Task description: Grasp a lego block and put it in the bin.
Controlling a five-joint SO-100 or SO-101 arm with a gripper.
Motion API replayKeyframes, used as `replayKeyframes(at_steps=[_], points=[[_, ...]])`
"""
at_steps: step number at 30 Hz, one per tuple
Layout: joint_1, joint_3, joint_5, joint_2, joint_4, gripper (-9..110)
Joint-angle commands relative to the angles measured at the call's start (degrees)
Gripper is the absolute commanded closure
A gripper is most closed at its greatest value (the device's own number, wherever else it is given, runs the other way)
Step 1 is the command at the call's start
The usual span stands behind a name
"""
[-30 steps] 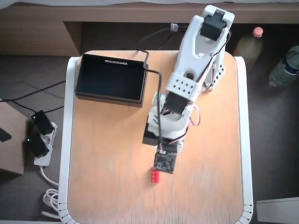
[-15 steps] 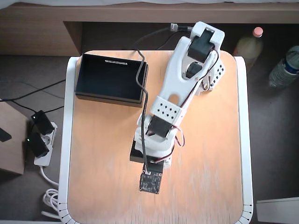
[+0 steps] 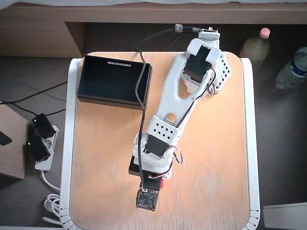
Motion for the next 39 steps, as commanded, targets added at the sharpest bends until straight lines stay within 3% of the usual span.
replayKeyframes(at_steps=[1, 32, 39], points=[[-0.97, -7.91, -0.35, 0.35, -1.76, 81], [-4.22, -10.81, -2.46, -7.21, -4.48, 81], [-4.31, -10.72, -2.29, -7.65, -4.48, 95]])
